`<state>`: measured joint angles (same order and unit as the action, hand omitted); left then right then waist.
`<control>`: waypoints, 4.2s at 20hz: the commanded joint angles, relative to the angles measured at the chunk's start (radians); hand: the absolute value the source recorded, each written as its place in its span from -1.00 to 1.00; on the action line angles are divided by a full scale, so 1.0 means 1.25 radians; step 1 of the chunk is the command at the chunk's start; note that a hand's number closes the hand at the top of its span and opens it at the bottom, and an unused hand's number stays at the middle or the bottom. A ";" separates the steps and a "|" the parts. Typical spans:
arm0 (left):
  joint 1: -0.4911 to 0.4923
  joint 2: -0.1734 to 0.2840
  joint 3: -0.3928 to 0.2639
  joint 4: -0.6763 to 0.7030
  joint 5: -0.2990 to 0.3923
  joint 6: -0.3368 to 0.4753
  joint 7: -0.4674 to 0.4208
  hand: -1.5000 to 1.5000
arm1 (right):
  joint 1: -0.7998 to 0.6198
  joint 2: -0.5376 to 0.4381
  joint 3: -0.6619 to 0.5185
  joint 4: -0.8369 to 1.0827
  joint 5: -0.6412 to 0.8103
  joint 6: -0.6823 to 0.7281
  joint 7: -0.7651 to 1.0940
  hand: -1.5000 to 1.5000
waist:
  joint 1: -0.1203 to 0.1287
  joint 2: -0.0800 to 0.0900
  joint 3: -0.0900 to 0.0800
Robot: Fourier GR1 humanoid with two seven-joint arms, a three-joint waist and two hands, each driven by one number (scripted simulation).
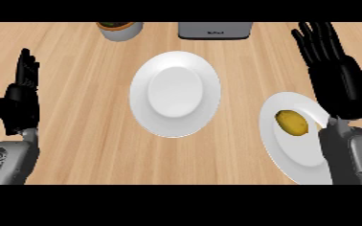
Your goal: Pick the lemon from the plate and place it in the plate
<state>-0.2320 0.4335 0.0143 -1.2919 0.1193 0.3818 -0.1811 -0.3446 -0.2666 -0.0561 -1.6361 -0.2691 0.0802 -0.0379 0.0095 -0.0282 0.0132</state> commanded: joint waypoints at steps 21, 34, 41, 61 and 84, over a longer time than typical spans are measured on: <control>-0.024 -0.038 -0.122 -0.073 0.009 -0.176 0.190 0.00 | 0.253 -0.168 0.109 0.102 0.345 0.126 -0.463 -1.00 | -0.010 0.021 -0.010; -0.041 -0.078 -0.130 -0.069 -0.030 -0.155 0.216 0.00 | 0.191 -0.480 0.013 0.028 0.384 0.360 -0.227 -1.00 | -0.009 0.021 -0.011; -0.043 -0.080 -0.096 -0.046 -0.039 -0.198 0.178 0.00 | 0.095 -0.431 0.062 0.058 0.448 0.427 -0.132 -1.00 | -0.005 0.023 -0.011; -0.013 -0.144 -0.057 -0.140 -0.118 -0.222 0.255 0.00 | 0.034 -0.260 0.157 0.280 0.789 0.376 -0.228 -1.00 | -0.005 0.023 -0.010; -0.017 -0.183 0.009 -0.103 -0.163 -0.276 0.230 0.00 | -0.076 -0.149 0.077 0.610 0.958 0.137 -0.421 1.00 | -0.005 0.024 -0.010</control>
<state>-0.2299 0.2043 -0.0024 -1.4538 -0.0773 0.0416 0.1106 -0.4154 -0.4703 0.0631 -0.9379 0.9073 0.3072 -0.5272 0.0049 -0.0001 -0.0007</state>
